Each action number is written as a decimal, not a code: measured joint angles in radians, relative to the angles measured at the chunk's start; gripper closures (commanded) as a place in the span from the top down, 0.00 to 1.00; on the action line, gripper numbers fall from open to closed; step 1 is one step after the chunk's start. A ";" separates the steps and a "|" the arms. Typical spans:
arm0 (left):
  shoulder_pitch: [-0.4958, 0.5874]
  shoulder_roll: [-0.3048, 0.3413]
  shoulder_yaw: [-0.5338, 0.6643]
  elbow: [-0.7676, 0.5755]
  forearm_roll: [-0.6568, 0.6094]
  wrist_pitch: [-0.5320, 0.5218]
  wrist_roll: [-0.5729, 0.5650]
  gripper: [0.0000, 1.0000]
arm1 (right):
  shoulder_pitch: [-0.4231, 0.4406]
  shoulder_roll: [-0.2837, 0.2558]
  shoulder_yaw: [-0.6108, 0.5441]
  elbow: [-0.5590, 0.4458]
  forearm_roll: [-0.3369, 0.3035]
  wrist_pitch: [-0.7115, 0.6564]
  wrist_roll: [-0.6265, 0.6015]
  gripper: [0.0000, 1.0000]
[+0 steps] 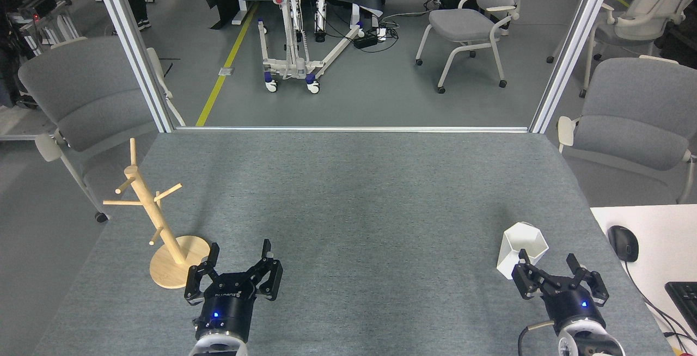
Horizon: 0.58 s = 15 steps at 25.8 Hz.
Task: Hang cup on storage rack
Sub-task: 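Move the right gripper toward the white hexagonal cup, then close the right gripper on the white cup and lift it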
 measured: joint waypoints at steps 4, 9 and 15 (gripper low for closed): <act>-0.003 -0.001 0.001 0.009 0.000 0.000 0.000 0.99 | -0.004 -0.001 0.020 0.005 0.003 -0.001 0.000 1.00; -0.008 -0.002 0.002 0.015 0.000 0.000 0.001 0.99 | -0.005 0.000 0.041 0.005 0.004 -0.001 0.001 1.00; -0.011 -0.003 0.001 0.025 0.000 0.000 0.001 0.99 | -0.007 0.004 0.057 0.026 0.005 -0.001 0.001 1.00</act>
